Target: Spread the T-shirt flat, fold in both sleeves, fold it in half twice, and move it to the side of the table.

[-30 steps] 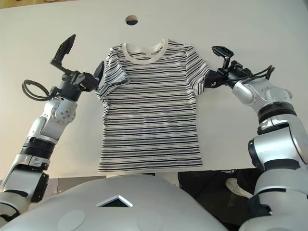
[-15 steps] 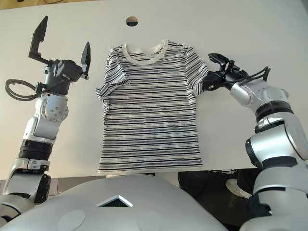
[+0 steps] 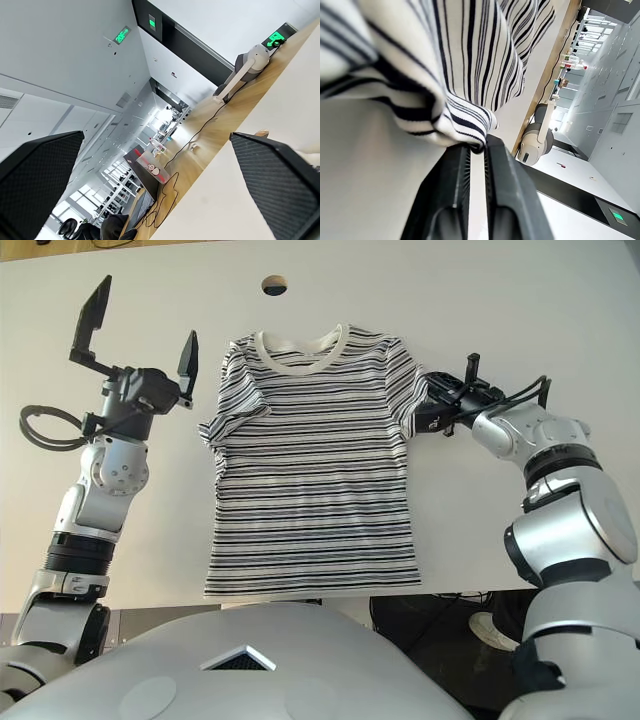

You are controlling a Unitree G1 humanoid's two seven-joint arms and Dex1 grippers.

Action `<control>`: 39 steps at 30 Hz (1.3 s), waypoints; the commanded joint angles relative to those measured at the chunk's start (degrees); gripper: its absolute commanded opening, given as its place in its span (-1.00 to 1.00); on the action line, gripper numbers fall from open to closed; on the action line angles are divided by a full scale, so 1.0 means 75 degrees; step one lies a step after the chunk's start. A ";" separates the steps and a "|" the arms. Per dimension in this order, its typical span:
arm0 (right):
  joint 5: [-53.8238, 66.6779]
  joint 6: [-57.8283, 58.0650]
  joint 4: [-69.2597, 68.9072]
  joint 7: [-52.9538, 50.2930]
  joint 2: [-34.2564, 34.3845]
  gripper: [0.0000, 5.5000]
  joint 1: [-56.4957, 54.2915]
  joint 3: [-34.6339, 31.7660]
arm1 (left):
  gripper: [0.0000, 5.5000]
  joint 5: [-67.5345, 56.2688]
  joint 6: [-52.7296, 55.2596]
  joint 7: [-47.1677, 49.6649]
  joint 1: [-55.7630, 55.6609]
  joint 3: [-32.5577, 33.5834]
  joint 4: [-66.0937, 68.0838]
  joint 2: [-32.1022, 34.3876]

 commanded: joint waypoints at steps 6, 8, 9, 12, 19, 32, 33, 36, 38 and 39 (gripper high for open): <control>0.0140 -0.0188 0.0052 0.0012 0.0172 -0.95 0.0583 -0.0078 | 1.00 0.0057 0.0084 -0.0070 0.0090 0.0058 -0.0162 -0.0038; 0.0878 -0.0526 -0.0138 -0.0091 0.0153 -0.95 0.0742 -0.0708 | 1.00 0.0030 0.0088 0.0043 0.0111 0.0144 -0.0161 -0.0067; 0.1246 -0.0621 -0.0304 -0.0256 0.0163 -0.95 0.0860 -0.1054 | 1.00 0.0014 0.0080 0.0069 0.0131 0.0175 -0.0163 -0.0074; 0.1715 -0.0676 -0.0925 -0.0693 0.0180 -0.95 0.1161 -0.1619 | 1.00 0.0002 0.0063 0.0099 0.0217 0.0265 -0.0174 -0.0071; 0.1757 -0.0564 -0.1773 -0.0851 0.0220 -0.95 0.1484 -0.2091 | 1.00 0.0174 -0.0035 0.0119 0.0270 0.0142 0.0014 -0.0138; 0.0790 -0.0104 -0.3556 0.0021 0.0657 -0.88 0.1726 -0.1632 | 1.00 0.0532 -0.0103 0.0223 -0.0077 -0.0206 0.0665 -0.0238; 0.0804 -0.0100 -0.3567 0.0127 0.0684 -0.84 0.1712 -0.1638 | 1.00 0.0529 -0.0115 0.0220 -0.0096 -0.0212 0.0716 -0.0230; 0.0901 -0.0114 -0.3724 0.0278 0.0701 -0.64 0.1725 -0.1732 | 1.00 0.0489 -0.0122 0.0214 -0.0122 -0.0196 0.0802 -0.0188; 0.1036 -0.0106 -0.3919 0.0305 0.0648 -0.51 0.1771 -0.1896 | 1.00 0.0470 -0.0135 0.0183 -0.0108 -0.0143 0.0759 -0.0097; 0.1119 -0.0105 -0.4024 0.0343 0.0609 -0.45 0.1811 -0.1982 | 1.00 0.0427 -0.0160 0.0138 -0.0069 -0.0080 0.0679 -0.0018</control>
